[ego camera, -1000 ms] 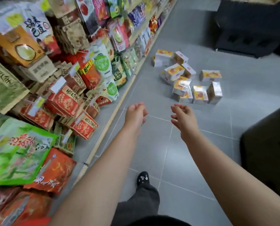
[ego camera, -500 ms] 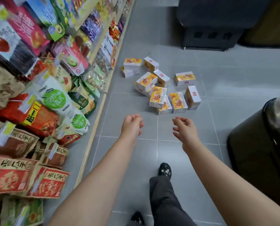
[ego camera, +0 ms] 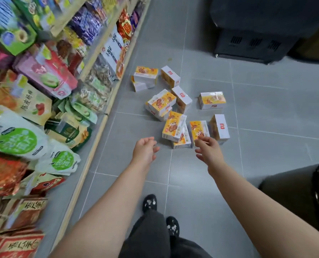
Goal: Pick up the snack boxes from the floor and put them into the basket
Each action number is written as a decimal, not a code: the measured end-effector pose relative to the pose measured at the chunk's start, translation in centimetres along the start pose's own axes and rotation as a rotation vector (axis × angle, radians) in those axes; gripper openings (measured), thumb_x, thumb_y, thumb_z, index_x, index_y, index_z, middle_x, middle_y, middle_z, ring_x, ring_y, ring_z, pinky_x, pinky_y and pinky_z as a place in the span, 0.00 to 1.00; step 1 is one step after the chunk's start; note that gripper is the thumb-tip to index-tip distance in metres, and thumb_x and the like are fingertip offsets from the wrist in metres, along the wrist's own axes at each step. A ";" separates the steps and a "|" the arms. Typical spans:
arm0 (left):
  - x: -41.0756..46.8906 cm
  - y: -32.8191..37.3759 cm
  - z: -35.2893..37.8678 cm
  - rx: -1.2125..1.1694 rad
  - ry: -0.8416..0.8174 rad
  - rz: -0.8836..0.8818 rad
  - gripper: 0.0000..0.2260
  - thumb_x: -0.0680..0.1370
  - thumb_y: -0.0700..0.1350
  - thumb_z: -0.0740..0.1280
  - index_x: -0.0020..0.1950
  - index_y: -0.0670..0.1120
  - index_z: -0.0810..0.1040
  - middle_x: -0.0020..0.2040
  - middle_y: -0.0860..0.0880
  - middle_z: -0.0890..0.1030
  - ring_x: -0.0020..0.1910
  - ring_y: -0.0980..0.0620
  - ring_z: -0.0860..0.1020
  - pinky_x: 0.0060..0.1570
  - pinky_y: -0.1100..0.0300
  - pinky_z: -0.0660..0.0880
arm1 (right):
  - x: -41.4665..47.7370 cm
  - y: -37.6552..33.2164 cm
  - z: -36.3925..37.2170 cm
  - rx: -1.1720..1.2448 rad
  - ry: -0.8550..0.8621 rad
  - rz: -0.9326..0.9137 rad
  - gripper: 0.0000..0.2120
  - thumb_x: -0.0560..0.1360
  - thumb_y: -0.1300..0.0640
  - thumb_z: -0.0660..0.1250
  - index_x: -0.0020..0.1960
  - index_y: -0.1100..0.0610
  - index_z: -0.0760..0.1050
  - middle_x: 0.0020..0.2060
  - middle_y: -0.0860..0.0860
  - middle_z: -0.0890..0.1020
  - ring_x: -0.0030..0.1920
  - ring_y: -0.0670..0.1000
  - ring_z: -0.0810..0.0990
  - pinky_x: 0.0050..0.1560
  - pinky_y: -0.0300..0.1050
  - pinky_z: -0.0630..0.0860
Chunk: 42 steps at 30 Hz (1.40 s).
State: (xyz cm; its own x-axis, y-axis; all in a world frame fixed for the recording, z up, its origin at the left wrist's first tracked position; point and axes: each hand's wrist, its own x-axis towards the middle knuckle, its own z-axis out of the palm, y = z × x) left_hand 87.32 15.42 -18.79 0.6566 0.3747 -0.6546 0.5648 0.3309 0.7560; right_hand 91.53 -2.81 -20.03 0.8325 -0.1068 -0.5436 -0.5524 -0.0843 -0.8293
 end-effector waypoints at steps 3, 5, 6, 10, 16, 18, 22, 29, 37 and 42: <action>4.9 1.1 1.5 0.035 0.019 -0.038 0.07 0.78 0.41 0.60 0.48 0.52 0.73 0.46 0.52 0.77 0.43 0.54 0.77 0.41 0.61 0.69 | 5.3 -1.7 1.4 -0.048 -0.023 0.017 0.12 0.77 0.57 0.65 0.59 0.56 0.72 0.47 0.53 0.77 0.41 0.49 0.76 0.46 0.45 0.76; 9.1 2.2 3.2 0.053 0.020 -0.068 0.07 0.78 0.40 0.59 0.51 0.51 0.73 0.47 0.51 0.76 0.45 0.53 0.76 0.40 0.61 0.69 | 9.8 -2.6 2.7 -0.068 -0.040 0.044 0.13 0.77 0.58 0.65 0.61 0.56 0.71 0.48 0.53 0.77 0.42 0.49 0.77 0.48 0.47 0.76; 10.8 2.7 3.8 0.066 0.019 -0.089 0.07 0.79 0.40 0.59 0.53 0.50 0.73 0.46 0.52 0.76 0.44 0.53 0.76 0.40 0.61 0.68 | 11.3 -2.8 3.3 -0.083 -0.046 0.059 0.14 0.77 0.58 0.65 0.62 0.56 0.70 0.48 0.52 0.77 0.42 0.49 0.77 0.48 0.47 0.76; 19.8 5.1 7.1 0.125 -0.007 -0.096 0.08 0.79 0.42 0.59 0.56 0.50 0.73 0.45 0.54 0.76 0.42 0.56 0.76 0.39 0.62 0.68 | 20.1 -3.6 5.6 -0.137 -0.094 0.071 0.20 0.76 0.57 0.67 0.67 0.56 0.69 0.48 0.53 0.78 0.46 0.52 0.78 0.42 0.43 0.76; 33.5 3.9 11.8 0.227 -0.024 -0.200 0.14 0.79 0.41 0.58 0.65 0.47 0.72 0.51 0.49 0.78 0.44 0.52 0.77 0.38 0.60 0.68 | 34.0 -2.7 7.5 -0.318 -0.123 0.099 0.26 0.74 0.57 0.68 0.71 0.51 0.67 0.56 0.52 0.78 0.50 0.54 0.80 0.48 0.50 0.78; 38.1 1.2 13.3 0.209 -0.005 -0.275 0.17 0.78 0.40 0.59 0.68 0.48 0.70 0.52 0.49 0.78 0.45 0.51 0.77 0.40 0.60 0.68 | 39.0 -1.0 7.9 -0.381 -0.143 0.101 0.28 0.74 0.57 0.69 0.72 0.50 0.65 0.62 0.52 0.75 0.57 0.56 0.78 0.56 0.53 0.78; 45.3 -4.5 15.8 0.177 0.010 -0.405 0.14 0.78 0.42 0.61 0.63 0.51 0.70 0.50 0.48 0.77 0.42 0.52 0.77 0.42 0.59 0.67 | 47.2 3.8 8.9 -0.497 -0.188 0.078 0.31 0.73 0.58 0.71 0.73 0.52 0.64 0.68 0.53 0.71 0.64 0.56 0.74 0.61 0.58 0.76; 57.4 -16.5 17.2 0.010 0.128 -0.598 0.38 0.75 0.50 0.70 0.77 0.56 0.48 0.68 0.45 0.68 0.57 0.43 0.74 0.48 0.46 0.74 | 61.5 14.7 10.9 -0.700 -0.220 0.027 0.37 0.73 0.55 0.71 0.77 0.53 0.56 0.73 0.56 0.64 0.72 0.57 0.65 0.69 0.53 0.65; 66.0 -23.4 16.5 -0.103 -0.056 -0.664 0.23 0.73 0.49 0.72 0.66 0.48 0.69 0.50 0.43 0.78 0.45 0.44 0.77 0.53 0.41 0.73 | 73.4 20.6 13.1 -0.610 -0.196 0.074 0.49 0.58 0.33 0.73 0.73 0.48 0.61 0.69 0.56 0.69 0.64 0.59 0.75 0.62 0.59 0.75; 65.0 -21.6 16.1 -0.104 0.031 -0.576 0.29 0.70 0.48 0.75 0.69 0.48 0.69 0.44 0.45 0.81 0.37 0.48 0.81 0.32 0.52 0.80 | 72.9 21.3 12.8 -0.498 -0.148 0.146 0.45 0.55 0.33 0.74 0.66 0.49 0.65 0.60 0.54 0.76 0.56 0.58 0.79 0.56 0.60 0.78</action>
State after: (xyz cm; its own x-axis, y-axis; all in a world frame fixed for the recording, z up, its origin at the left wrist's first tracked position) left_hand 125.91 18.67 -77.59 0.2424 0.1332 -0.9610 0.7732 0.5717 0.2743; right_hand 140.99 0.29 -78.91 0.7227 -0.0148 -0.6910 -0.5865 -0.5421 -0.6018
